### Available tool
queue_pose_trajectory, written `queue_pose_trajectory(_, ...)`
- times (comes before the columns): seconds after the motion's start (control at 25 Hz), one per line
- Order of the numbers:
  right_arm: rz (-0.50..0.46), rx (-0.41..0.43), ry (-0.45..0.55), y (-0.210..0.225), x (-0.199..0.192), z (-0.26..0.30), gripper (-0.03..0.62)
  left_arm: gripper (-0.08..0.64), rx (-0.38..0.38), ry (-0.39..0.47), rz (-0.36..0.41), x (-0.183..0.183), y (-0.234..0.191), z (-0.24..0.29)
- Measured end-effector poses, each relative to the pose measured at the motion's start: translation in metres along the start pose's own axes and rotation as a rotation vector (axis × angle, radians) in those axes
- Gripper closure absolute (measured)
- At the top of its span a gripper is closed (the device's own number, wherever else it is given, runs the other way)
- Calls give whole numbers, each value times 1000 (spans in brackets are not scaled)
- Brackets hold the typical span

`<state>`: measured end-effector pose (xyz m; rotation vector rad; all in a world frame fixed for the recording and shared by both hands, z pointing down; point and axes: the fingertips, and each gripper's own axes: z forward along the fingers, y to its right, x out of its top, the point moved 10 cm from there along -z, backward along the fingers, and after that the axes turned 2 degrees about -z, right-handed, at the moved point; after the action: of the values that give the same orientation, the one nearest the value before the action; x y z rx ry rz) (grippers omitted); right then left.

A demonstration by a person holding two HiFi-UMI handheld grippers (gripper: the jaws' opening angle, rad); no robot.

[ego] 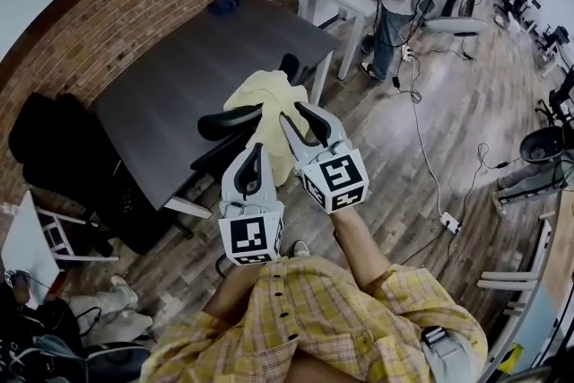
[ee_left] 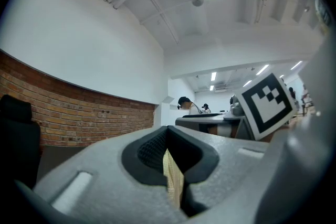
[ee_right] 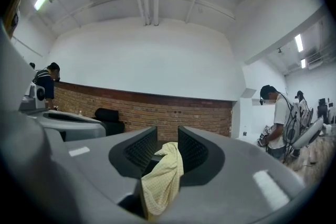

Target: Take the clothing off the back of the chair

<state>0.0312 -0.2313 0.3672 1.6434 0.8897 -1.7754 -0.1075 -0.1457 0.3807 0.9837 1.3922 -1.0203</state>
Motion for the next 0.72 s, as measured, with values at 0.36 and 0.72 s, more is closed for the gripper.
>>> queue_pose_trajectory(0.36,40,23,-43,18,-17,22,390,560,-11,-12,19,-3,8,5)
queue_pose_trajectory(0.72,78,81,-99,26,-43,50,280,560,-22,-17,29,-7,11,11)
